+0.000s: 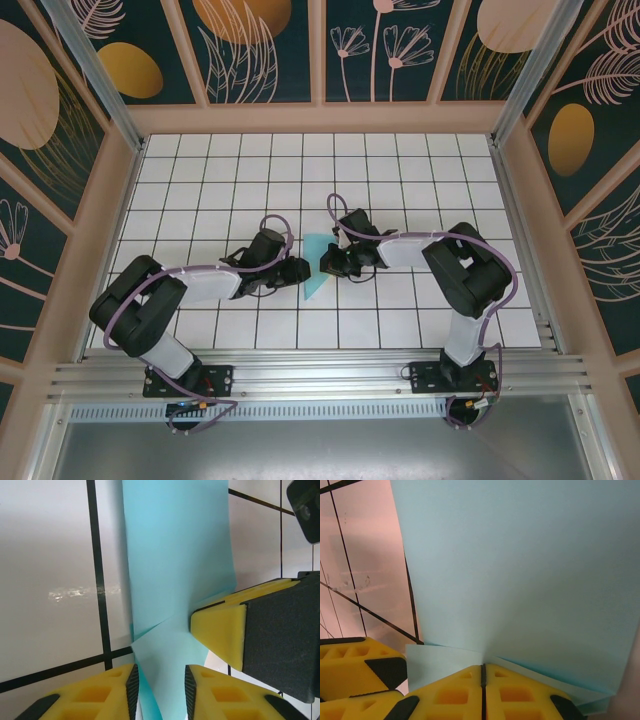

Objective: Fold a paper plane with a square sheet of paper (pick it up from the middle)
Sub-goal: Fold the wing for the third time at the center of the table.

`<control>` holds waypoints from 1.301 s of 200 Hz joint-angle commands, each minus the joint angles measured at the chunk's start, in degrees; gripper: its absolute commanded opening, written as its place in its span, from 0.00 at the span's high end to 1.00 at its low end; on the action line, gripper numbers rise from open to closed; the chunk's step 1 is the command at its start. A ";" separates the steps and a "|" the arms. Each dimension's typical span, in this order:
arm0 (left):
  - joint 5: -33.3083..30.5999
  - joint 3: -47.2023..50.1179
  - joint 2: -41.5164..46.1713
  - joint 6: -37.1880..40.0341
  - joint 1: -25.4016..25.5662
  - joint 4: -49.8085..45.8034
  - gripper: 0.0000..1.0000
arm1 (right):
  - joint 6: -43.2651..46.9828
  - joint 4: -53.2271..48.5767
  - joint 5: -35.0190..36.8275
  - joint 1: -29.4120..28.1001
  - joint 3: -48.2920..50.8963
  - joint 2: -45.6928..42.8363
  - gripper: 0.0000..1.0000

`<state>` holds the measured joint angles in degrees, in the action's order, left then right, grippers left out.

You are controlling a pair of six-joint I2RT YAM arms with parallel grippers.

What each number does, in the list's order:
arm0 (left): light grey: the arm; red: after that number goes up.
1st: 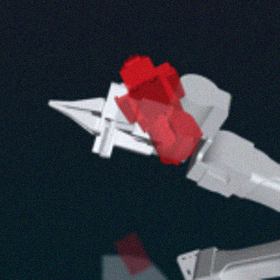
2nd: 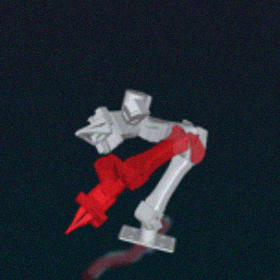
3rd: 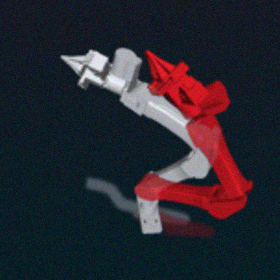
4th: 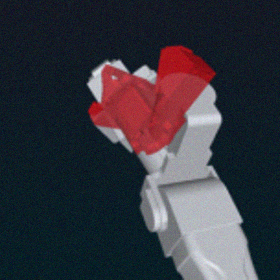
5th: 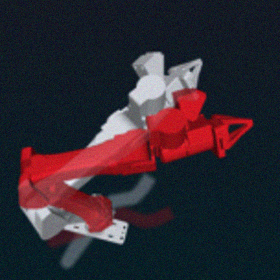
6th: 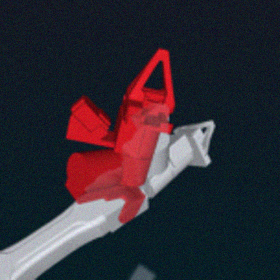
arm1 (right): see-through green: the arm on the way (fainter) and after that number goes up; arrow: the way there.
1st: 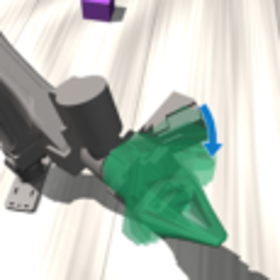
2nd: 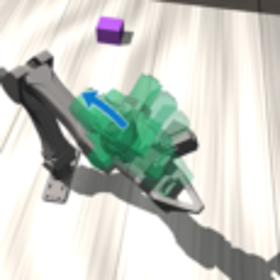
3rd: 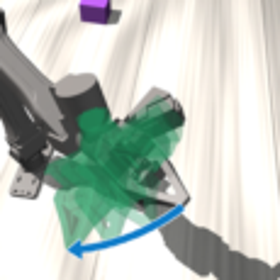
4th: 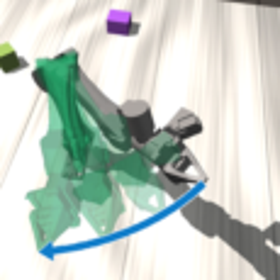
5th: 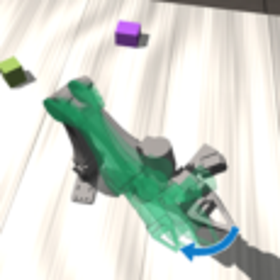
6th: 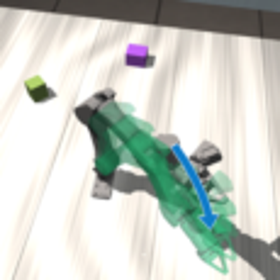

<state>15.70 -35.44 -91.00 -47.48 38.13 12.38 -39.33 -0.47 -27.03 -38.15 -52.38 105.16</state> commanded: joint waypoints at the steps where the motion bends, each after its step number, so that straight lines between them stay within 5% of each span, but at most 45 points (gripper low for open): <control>1: -2.03 0.32 0.70 -0.13 -0.43 -0.77 0.65 | 0.75 -2.02 3.59 -0.07 0.67 0.64 0.90; 119: 1.27 -1.91 -2.07 3.38 -0.51 4.18 0.91 | 0.26 -1.00 3.16 0.25 0.63 -3.66 0.86; 185: -0.09 -4.16 -3.20 10.54 -0.51 2.16 0.92 | -1.07 -0.48 3.40 -0.31 3.31 -7.35 0.82; 260: -2.25 -5.52 -6.16 14.17 -0.51 0.55 0.93 | -4.68 8.04 -0.80 -2.58 6.63 -8.22 0.91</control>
<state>14.48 -39.94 -95.85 -35.46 38.13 14.28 -41.93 2.70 -25.47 -39.66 -46.13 97.73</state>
